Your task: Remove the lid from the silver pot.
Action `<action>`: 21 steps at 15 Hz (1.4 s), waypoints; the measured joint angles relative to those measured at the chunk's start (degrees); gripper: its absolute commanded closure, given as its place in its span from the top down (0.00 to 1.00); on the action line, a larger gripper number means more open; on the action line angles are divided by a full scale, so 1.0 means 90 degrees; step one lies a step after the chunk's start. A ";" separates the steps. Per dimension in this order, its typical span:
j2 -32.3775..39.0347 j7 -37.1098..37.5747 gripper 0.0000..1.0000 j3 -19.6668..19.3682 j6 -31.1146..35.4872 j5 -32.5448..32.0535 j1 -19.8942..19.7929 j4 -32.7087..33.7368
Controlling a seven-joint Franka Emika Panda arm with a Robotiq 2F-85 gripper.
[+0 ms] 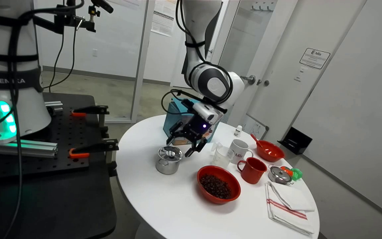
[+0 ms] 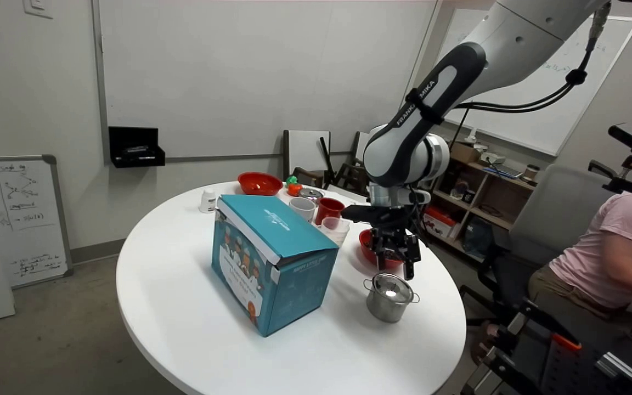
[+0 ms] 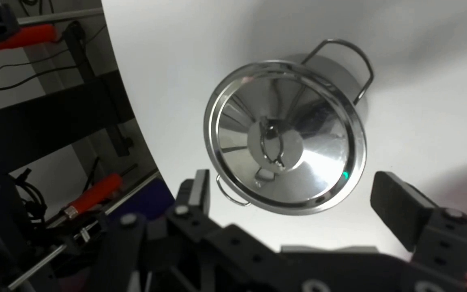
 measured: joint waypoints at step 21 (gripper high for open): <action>-0.1142 -0.0141 1.00 0.0095 0.0096 -0.0389 0.0172 -0.1175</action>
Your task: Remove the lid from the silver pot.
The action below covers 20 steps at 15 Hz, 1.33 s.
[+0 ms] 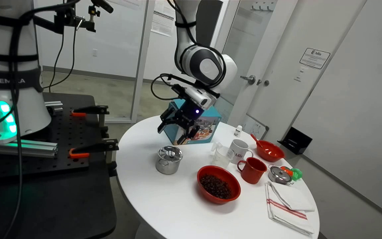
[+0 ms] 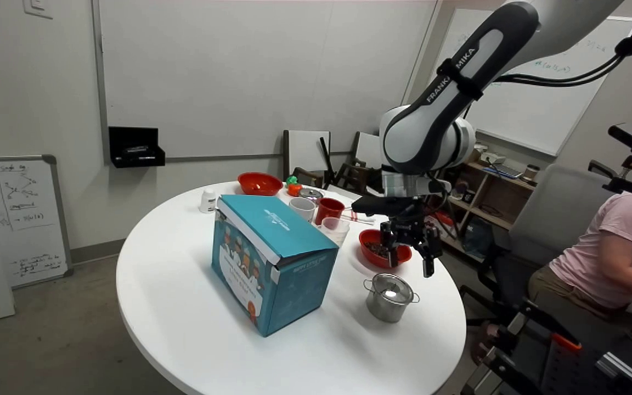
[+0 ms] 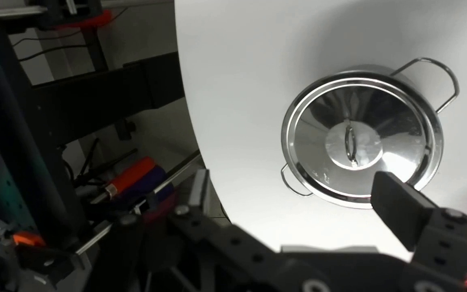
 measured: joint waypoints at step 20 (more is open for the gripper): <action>-0.0131 0.0407 1.00 0.0202 0.2332 -0.0244 0.0275 -0.0608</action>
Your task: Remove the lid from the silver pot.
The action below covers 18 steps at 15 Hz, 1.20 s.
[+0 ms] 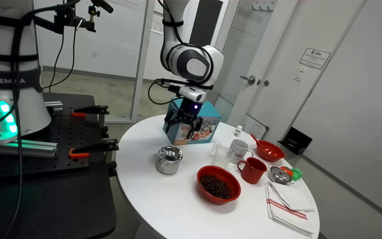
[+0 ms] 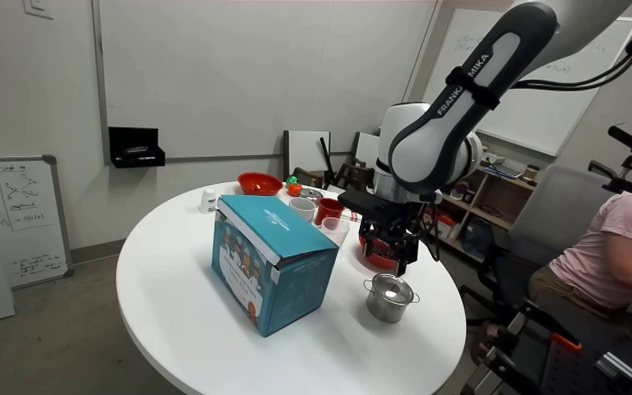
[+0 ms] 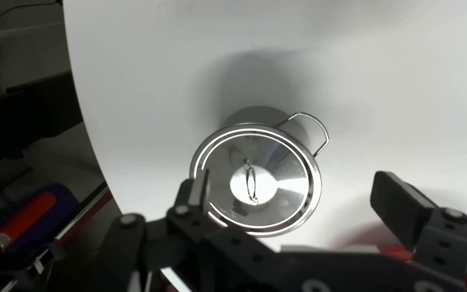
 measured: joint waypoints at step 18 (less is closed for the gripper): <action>0.0927 -0.0057 1.00 -0.0278 0.0821 0.0120 -0.0039 0.0408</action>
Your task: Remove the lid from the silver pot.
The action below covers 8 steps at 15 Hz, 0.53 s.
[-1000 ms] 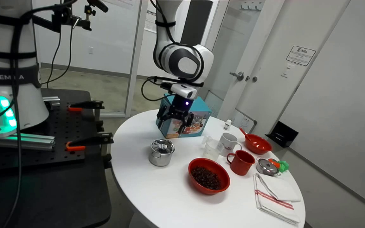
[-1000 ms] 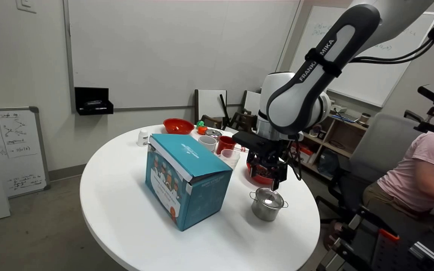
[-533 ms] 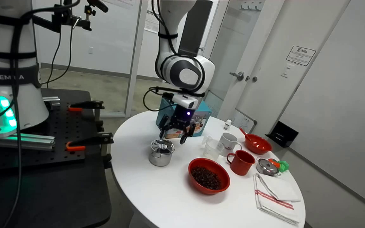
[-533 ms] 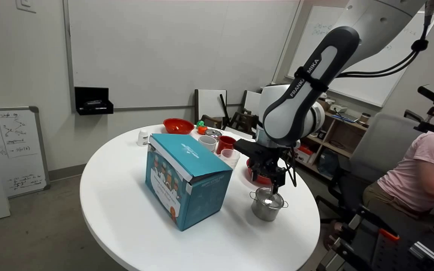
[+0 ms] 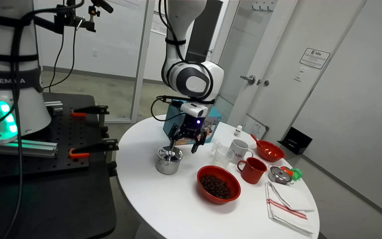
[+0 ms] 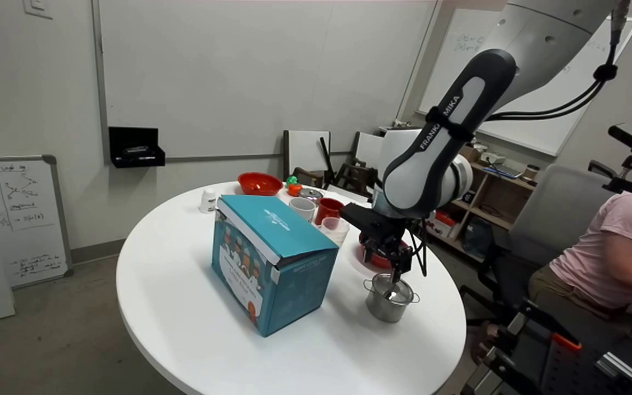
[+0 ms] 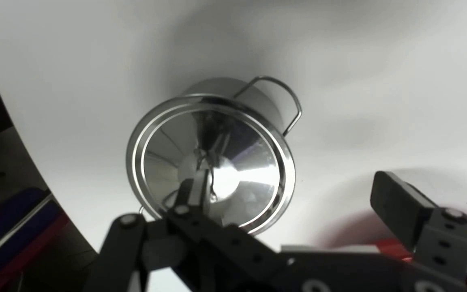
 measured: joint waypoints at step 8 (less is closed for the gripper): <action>-0.0019 -0.0536 1.00 0.0529 0.0712 0.0769 -0.0359 -0.0266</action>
